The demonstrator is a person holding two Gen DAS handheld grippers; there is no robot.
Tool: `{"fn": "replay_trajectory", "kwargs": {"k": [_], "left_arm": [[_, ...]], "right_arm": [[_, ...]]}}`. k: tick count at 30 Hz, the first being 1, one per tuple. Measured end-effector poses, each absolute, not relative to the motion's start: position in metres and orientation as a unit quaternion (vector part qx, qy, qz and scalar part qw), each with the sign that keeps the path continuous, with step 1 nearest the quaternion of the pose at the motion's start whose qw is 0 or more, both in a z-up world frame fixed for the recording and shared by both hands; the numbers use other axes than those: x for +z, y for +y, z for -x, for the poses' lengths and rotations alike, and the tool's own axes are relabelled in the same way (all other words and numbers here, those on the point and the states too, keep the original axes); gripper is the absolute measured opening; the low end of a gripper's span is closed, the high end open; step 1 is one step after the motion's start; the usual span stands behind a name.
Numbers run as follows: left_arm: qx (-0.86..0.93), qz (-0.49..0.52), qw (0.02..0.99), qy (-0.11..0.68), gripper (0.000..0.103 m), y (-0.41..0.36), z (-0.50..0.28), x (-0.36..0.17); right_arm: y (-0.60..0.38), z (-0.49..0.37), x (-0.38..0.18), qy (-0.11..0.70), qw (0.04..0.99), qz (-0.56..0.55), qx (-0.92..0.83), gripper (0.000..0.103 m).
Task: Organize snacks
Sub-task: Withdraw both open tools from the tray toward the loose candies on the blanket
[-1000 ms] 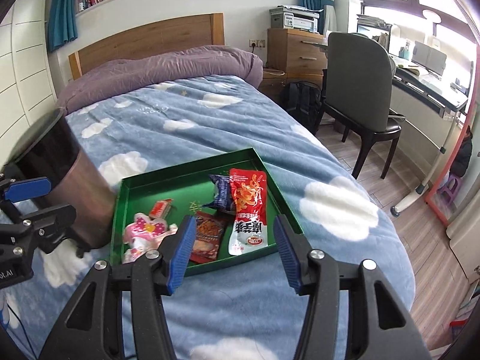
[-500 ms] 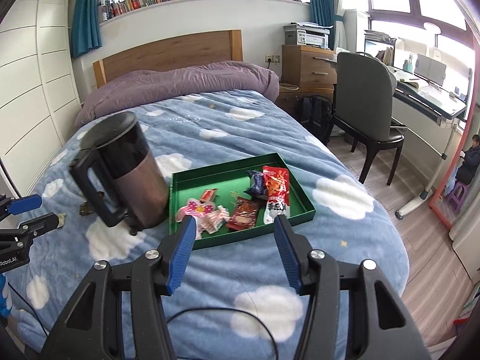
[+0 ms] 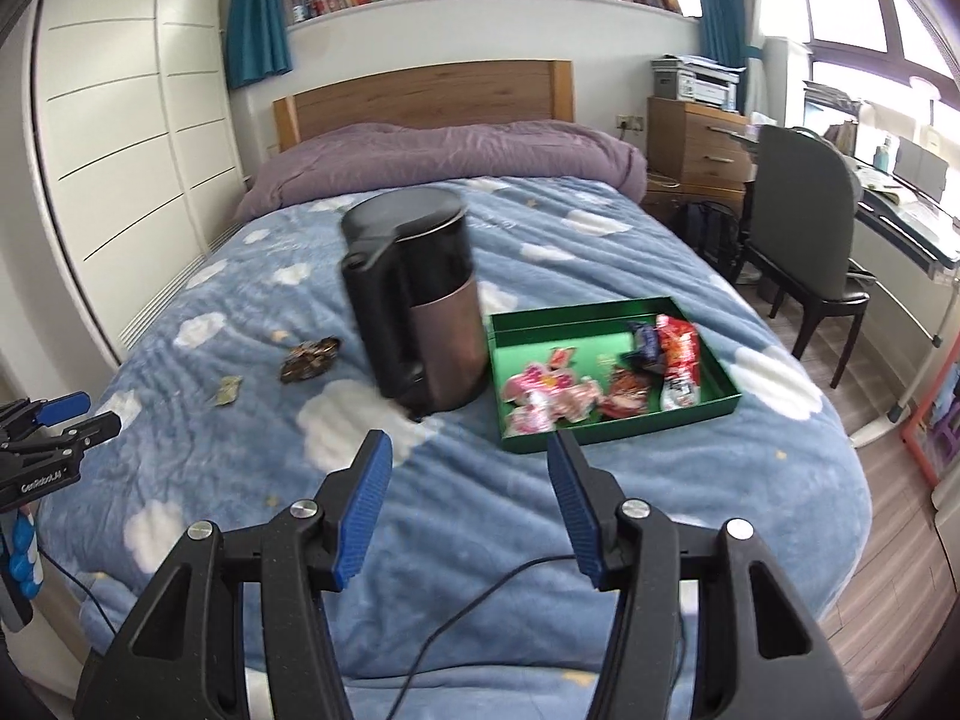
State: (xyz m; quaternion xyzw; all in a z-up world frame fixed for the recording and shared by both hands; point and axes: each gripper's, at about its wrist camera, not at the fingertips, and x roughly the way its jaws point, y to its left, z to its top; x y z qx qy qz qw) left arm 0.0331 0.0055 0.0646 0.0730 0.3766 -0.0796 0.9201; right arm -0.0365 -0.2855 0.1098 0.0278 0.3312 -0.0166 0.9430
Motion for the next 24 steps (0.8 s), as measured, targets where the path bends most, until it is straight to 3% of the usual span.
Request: {"fn": "replay_trajectory", "kwargs": {"k": [10,14,24], "left_arm": [[-0.027,-0.007,0.916,0.401,0.056,0.088,-0.042,0.027],[-0.016,0.016,0.908,0.419,0.056,0.108,-0.055,0.008],[-0.005,0.044,0.886,0.462,0.057,0.131,-0.101,-0.036]], "right_arm": [[-0.205,0.020,0.074,0.376,0.925,-0.015,0.047,0.085],[-0.173,0.001,0.058,0.396,0.915,0.001,0.074,0.099],[-0.125,-0.067,0.017,0.437,0.892,0.007,0.117,0.102]]}}
